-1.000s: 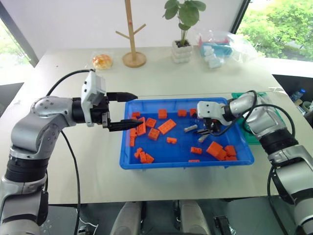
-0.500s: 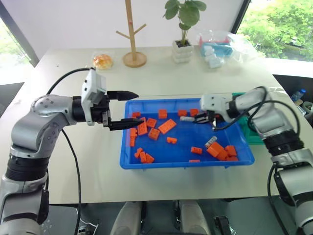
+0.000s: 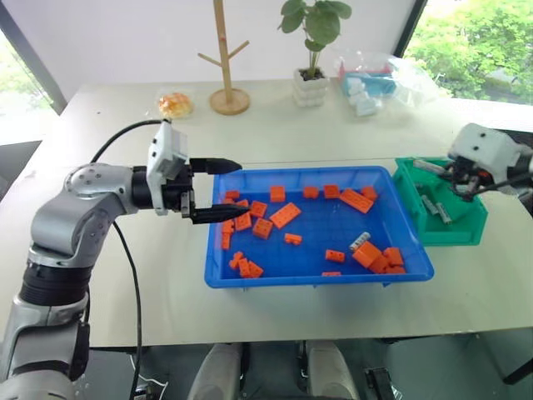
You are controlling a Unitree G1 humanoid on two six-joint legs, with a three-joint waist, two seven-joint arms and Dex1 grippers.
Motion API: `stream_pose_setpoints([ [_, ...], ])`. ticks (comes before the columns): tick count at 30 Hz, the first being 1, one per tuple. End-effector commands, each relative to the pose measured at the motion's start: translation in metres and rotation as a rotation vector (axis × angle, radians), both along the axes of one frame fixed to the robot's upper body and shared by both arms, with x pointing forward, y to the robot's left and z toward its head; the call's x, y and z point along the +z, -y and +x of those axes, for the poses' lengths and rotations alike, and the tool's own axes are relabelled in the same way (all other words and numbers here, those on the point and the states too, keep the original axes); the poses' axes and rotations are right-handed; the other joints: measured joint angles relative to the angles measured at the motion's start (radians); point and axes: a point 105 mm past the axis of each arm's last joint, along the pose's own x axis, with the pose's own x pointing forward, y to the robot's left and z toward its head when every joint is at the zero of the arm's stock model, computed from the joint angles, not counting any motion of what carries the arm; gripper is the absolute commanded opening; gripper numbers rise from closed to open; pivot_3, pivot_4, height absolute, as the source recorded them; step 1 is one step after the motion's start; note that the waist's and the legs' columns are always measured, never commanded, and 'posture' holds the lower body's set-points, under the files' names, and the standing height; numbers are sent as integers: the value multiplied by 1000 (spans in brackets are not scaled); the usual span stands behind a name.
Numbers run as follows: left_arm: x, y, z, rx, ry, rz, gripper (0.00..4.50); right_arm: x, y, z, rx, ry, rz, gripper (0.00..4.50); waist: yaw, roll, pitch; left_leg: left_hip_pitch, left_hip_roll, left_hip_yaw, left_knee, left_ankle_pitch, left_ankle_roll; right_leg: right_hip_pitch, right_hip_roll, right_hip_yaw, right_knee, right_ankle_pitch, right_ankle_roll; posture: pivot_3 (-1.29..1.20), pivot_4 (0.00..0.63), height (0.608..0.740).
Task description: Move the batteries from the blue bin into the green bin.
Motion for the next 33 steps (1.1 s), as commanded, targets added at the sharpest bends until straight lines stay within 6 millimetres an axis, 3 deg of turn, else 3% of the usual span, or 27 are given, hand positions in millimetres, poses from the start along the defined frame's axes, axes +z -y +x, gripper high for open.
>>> stream_pose_setpoints([
  [1, 10, 2, 0, -16, 52, -5, 4500, 18, 12, -6, -46, 80, -61, 39, -2, 1, 0, 0, 0, 1, 0, 0, 0, 0, 0, 0, 0, 0, 0, 0, 150, 693],
  [5, 12, 4, 3, -22, 57, -9, 4500, 8, 15, -8, -60, 68, -61, 1899, 2, 1, 0, 0, 0, 1, 0, 0, 0, 0, 0, 0, 0, 0, 0, 0, 150, 693],
  [8, 13, 4, 3, -21, 59, -10, 4500, 18, 8, -1, -26, 89, -15, 3376, 1, 1, 0, 0, 0, 1, 1, 0, 0, 0, 0, 1, 0, 0, 0, 0, 150, 693],
  [11, 14, 2, 3, -19, 61, -9, 4500, 31, -8, 4, 56, 77, 53, 3376, -3, 2, 1, 0, 0, 1, 1, 0, 0, 0, 0, 1, 0, 0, 0, 0, 150, 693],
  [15, 13, 2, 2, -14, 63, -6, 4500, 51, -63, 16, 395, 78, 37, 3376, -7, 2, 1, 1, 1, 1, 1, 0, 0, 0, 1, 0, 0, 0, 0, 0, 150, 693],
  [18, 14, 2, 1, -10, 65, -8, 4500, 36, -99, 14, 649, -20, -44, 3376, -3, 1, 1, 1, 1, 0, 1, 0, 0, 1, 1, 0, 0, 0, 0, 0, 150, 693],
  [21, 14, 1, -2, -2, 66, -6, 4500, 12, -119, 14, 829, -113, -154, 3376, 5, 0, 2, 0, 0, -1, 1, 0, 0, 1, 1, 0, 0, 0, 0, 0, 150, 693],
  [26, 16, -4, -4, 26, 66, -4, 4500, -18, -126, 19, 999, -204, -334, 3376, 0, 0, 2, 0, -1, 0, 1, 0, 0, 1, 0, 0, 0, 0, 1, 0, 150, 693],
  [33, 15, -8, -8, 59, 61, 0, 4500, -47, -112, 21, 1106, -302, -487, 3376, -3, 0, 2, 0, 0, 0, 1, 0, -1, 1, 1, 0, 0, 0, 0, 0, 150, 693],
])
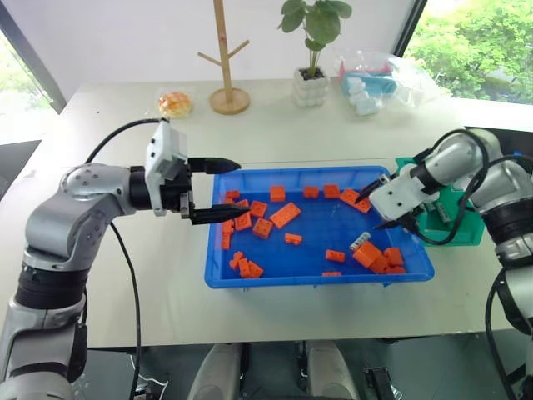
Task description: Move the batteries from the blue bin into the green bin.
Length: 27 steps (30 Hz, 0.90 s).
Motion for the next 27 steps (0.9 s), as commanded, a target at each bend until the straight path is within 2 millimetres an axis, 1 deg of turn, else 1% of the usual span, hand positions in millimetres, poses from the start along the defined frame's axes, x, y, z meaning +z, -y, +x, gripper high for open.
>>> stream_pose_setpoints([
  [1, 12, -4, -5, 11, 50, -7, 4500, 5, 2, 3, 54, 34, -34, 3376, 0, 0, 0, 0, 0, 0, 0, 0, 0, 0, 0, 0, 0, 0, 0, 0, 150, 693],
  [5, 13, -5, -6, 19, 52, -6, 4500, -1, -1, 4, 53, 11, -13, 3376, 0, 0, 0, 0, 0, 0, 0, 0, 0, 0, 0, 0, 0, 0, 0, 0, 150, 693],
  [10, 14, -4, -5, 18, 54, -7, 4500, -10, -8, 2, 66, -18, 23, 3376, 0, 0, 0, 0, 0, 0, 0, 0, 0, 0, 0, 0, 1, 0, 0, 0, 150, 693],
  [15, 17, -2, -3, 12, 61, -8, 4500, -19, -9, -4, 85, -54, 2, 3376, 2, 0, 0, 0, 0, 0, 0, 0, 0, 0, 0, 0, 1, 0, 0, 0, 150, 693],
  [22, 18, -1, -1, 10, 68, -10, 4500, -17, -25, -6, 62, -97, 88, 3376, 1, 0, 0, 1, 0, 0, 0, 0, -1, 0, 0, 1, 1, 0, 0, 0, 150, 693],
  [24, 18, -1, -1, 10, 69, -10, 4500, -16, -29, -7, 48, -109, 116, 2857, 0, 0, 0, 1, 0, 0, 0, 0, -1, 0, 0, 1, 1, 0, 0, 0, 150, 693],
  [25, 18, -1, -1, 10, 69, -10, 4500, -16, -30, -7, 44, -112, 126, 2507, 0, 0, 0, 1, 0, 0, 0, 0, -1, 0, 0, 1, 1, 0, 0, 0, 150, 693],
  [27, 18, -1, -2, 10, 71, -11, 4500, -15, -31, -8, 36, -114, 135, 1584, 1, 0, 0, 1, 0, 0, 0, 0, -1, 0, 0, 1, 1, 0, 0, 0, 150, 693],
])
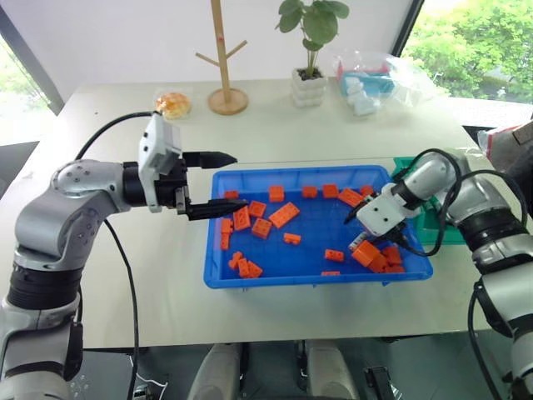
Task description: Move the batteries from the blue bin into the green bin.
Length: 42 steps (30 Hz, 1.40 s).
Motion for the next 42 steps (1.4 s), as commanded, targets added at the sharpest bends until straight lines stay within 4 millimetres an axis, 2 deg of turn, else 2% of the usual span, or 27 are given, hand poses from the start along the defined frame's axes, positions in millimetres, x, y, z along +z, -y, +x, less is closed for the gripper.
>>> stream_pose_setpoints([
  [1, 10, 0, -1, -1, 54, -7, 4500, 11, -7, 0, 1, 25, 51, 1044, 1, 0, 0, 0, 0, 0, 0, 0, 0, 0, 0, 0, 0, 0, 0, 0, 150, 693],
  [3, 10, 0, -1, -1, 55, -7, 4500, 15, -7, 2, -17, 36, 65, 37, 2, 0, 0, 0, 0, 0, 0, 0, 0, 0, 0, 0, 0, 0, 0, 0, 150, 693],
  [6, 10, 1, -1, -3, 56, -7, 4500, 24, -7, 5, -59, 52, 106, 37, 2, 0, 0, 0, 0, 0, 0, 0, 0, 0, 0, 0, 0, 0, 0, 0, 150, 693],
  [10, 9, 2, -1, -9, 58, -12, 4500, 49, -3, 13, -178, 125, 222, 37, 3, 0, 0, 0, 0, 0, 0, 0, 0, 0, 0, 0, 0, 0, 0, 0, 150, 693],
  [13, 8, 2, 1, -18, 57, -12, 4500, 56, 0, 13, -243, 130, 273, 37, 5, 0, 0, 0, 0, 0, 0, 0, 0, 0, 0, 0, 0, 0, 0, 0, 150, 693],
  [16, 9, 5, 5, -33, 63, -16, 4500, 48, -1, 16, -258, 146, 266, 728, 4, 0, 0, 0, 0, 0, 0, 0, 0, 0, 0, 0, 0, 0, 0, 0, 150, 693],
  [18, 11, 7, 7, -42, 68, -20, 4500, 43, -3, 21, -258, 175, 255, 1599, 4, 0, 0, 0, 0, 0, 0, 0, 0, 0, 0, 0, 0, 0, 0, 0, 150, 693],
  [26, 13, 7, 8, -47, 80, -19, 4500, 26, -10, 33, -260, 158, 244, 1599, -1, 0, 0, 0, 0, 0, 0, 0, 0, 0, 0, 0, 0, 0, 0, 0, 150, 693],
  [31, 14, 5, 7, -31, 86, -17, 4500, 15, -11, 33, -244, 115, 217, 1599, 0, 0, 0, 0, 0, 0, 0, 0, 0, 0, 0, 0, 0, 0, 0, 0, 150, 693],
  [38, 15, -1, 5, -3, 89, -14, 4500, 7, -14, 33, -227, 72, 211, 1599, -1, 0, 0, 0, 0, 0, 0, 0, -1, 0, 0, 0, 0, 0, 0, 0, 150, 693],
  [42, 14, -1, 4, 4, 89, -16, 4500, 11, -20, 35, -214, 88, 233, 1599, -1, 0, 0, 0, 0, 0, 0, 0, -1, 0, 0, 0, 0, 0, 0, 0, 150, 693],
])
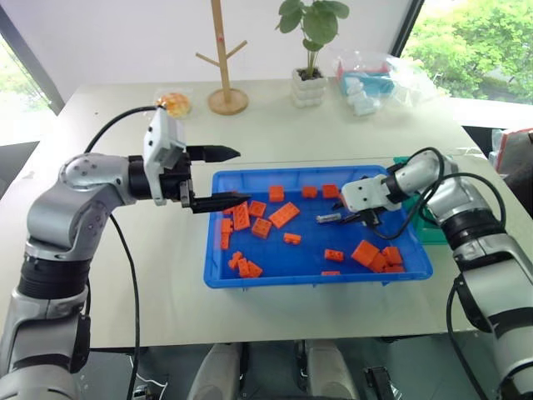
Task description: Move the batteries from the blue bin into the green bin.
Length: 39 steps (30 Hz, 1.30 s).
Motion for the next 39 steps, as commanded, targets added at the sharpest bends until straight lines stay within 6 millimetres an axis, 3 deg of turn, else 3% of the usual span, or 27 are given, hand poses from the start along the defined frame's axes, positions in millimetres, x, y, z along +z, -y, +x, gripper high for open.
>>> stream_pose_setpoints([
  [1, 13, -4, -4, 11, 56, -13, 4500, 15, -7, 5, 25, 47, 18, 1599, 0, 0, 0, 0, 0, 0, 0, 0, 0, 0, 0, 0, 0, 0, 0, 0, 150, 693],
  [4, 13, -4, -4, 14, 57, -15, 4500, 20, -13, 11, -4, 49, 48, 1599, -3, 0, 0, 0, 0, 0, 0, 0, 0, 0, 0, 0, 0, 0, 0, 0, 150, 693],
  [14, 15, -3, 0, 18, 68, -20, 4500, 4, -15, -2, -42, -105, 61, 1599, 2, 0, 0, 0, 0, 0, 0, 0, 0, 0, 0, 0, 0, 0, 0, 0, 150, 693],
  [23, 18, -1, 2, 17, 78, -23, 4500, 0, -22, 10, -141, -98, 109, 1599, -2, 0, 0, 1, 0, 0, 0, 0, -1, 0, 0, 0, 1, 0, 0, 0, 150, 693],
  [26, 18, -1, 3, 19, 79, -24, 4500, 2, -24, 7, -138, -113, 125, 242, -1, 0, 0, 1, 0, 0, 0, 0, -1, 0, 0, 0, 0, 0, 0, 0, 150, 693],
  [27, 17, -1, 2, 19, 79, -25, 4500, 3, -25, 7, -137, -113, 127, 33, -1, 0, 0, 1, 0, 0, 0, 0, -1, 0, 0, 0, 0, 0, 0, 0, 150, 693],
  [29, 17, -1, 2, 18, 78, -26, 4500, 6, -25, 6, -139, -101, 137, 41, -1, 0, 0, 1, 0, 0, 0, 0, -1, 0, 0, 0, 0, 0, 0, 0, 150, 693],
  [33, 15, 0, 1, 13, 70, -28, 4500, 31, -17, 13, -217, -23, 205, 41, 0, 0, 0, 1, 0, 0, 0, 0, -1, 0, 0, 0, 1, 0, 0, 0, 150, 693],
  [35, 13, 0, 0, 7, 63, -29, 4500, 54, -6, 19, -316, 53, 273, 41, 1, 0, 0, 0, 0, 0, 0, 0, -1, 0, 0, 0, 1, 0, 0, 0, 150, 693],
  [39, 9, 2, -1, -2, 44, -33, 4500, 107, 47, 27, -656, 239, 434, 41, 11, 0, 0, -1, 0, -1, 0, 0, -1, -1, 0, 0, 1, 0, 0, 0, 150, 693],
])
